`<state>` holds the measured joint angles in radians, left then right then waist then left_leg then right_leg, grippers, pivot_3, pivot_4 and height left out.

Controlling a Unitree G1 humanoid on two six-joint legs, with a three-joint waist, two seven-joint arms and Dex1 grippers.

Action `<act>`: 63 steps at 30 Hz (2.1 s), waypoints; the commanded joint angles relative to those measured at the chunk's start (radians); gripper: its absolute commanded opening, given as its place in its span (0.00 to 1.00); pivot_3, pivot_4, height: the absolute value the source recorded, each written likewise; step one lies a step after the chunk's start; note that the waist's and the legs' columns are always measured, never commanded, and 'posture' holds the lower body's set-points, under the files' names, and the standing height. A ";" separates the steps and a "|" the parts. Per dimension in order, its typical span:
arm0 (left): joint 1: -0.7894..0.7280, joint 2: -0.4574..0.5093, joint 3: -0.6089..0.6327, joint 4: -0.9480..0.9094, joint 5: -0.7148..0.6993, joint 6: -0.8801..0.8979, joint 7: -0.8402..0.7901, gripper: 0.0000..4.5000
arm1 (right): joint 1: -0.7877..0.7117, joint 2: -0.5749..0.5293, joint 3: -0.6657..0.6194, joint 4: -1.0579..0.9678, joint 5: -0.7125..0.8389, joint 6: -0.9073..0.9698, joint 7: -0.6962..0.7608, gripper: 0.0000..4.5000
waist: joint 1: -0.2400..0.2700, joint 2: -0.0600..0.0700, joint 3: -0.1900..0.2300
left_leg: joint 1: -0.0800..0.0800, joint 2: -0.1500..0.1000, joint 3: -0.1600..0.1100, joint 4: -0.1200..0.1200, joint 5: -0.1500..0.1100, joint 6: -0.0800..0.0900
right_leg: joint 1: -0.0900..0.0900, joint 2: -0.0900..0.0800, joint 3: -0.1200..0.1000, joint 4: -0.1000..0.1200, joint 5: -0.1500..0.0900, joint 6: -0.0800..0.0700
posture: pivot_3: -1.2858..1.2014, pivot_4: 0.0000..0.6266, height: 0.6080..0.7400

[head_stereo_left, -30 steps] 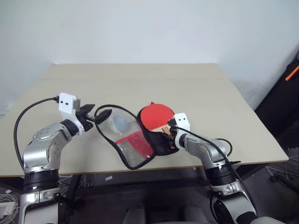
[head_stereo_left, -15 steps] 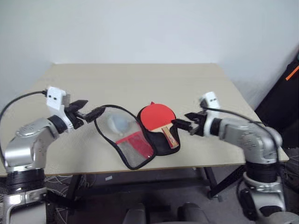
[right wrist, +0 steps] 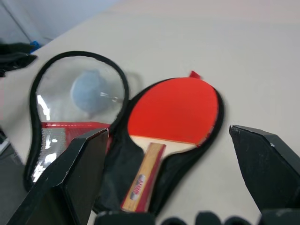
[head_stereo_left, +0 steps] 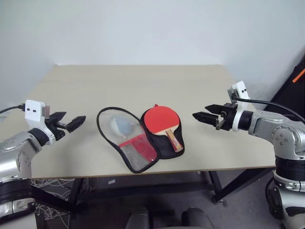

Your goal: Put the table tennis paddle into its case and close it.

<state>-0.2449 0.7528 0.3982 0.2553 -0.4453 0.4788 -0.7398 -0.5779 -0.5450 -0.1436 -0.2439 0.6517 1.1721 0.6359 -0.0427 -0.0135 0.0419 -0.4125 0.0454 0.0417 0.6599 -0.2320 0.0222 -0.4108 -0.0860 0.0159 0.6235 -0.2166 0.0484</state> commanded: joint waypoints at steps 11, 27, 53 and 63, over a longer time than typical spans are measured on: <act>0.022 -0.136 -0.164 -0.285 -0.084 0.141 -0.052 0.46 | -0.017 -0.065 -0.029 -0.034 0.039 -0.011 -0.005 1.00 | -0.002 -0.001 0.000 | 0.000 0.000 0.000 0.000 0.002 0.004 | 0.000 0.002 0.000 0.001 0.001 -0.002 | 0.52 0.00 1.00; -0.145 -0.368 -0.426 -0.363 -0.019 0.195 0.090 0.46 | -0.026 -0.040 -0.045 -0.020 0.047 -0.023 -0.073 1.00 | -0.001 0.000 0.000 | 0.000 -0.001 -0.001 0.001 0.003 0.005 | 0.001 0.002 0.001 0.000 0.000 0.004 | 0.52 0.00 1.00; 0.098 -0.288 -0.388 -0.511 -0.234 0.476 0.015 0.99 | 0.017 0.017 -0.044 -0.009 0.061 -0.058 -0.129 1.00 | -0.001 0.001 0.000 | 0.000 -0.001 -0.001 0.001 0.003 0.005 | 0.001 0.002 0.002 0.000 -0.002 0.002 | 0.52 0.00 1.00; 0.052 -0.391 -0.337 -0.419 -0.347 0.645 0.091 0.99 | 0.027 0.042 -0.051 -0.029 0.075 -0.052 -0.162 1.00 | -0.001 0.001 0.000 | 0.000 -0.001 -0.002 0.001 0.003 0.005 | 0.001 0.002 0.002 0.000 -0.002 0.002 | 0.52 0.00 1.00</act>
<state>-0.1679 0.3762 0.0438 -0.1654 -0.7591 1.1021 -0.6579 -0.5385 -0.5000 -0.1676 -0.2338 0.7078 1.1327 0.4802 -0.0435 -0.0125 0.0418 -0.4124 0.0445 0.0399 0.6614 -0.2294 0.0272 -0.4095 -0.0840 0.0175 0.6236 -0.2182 0.0505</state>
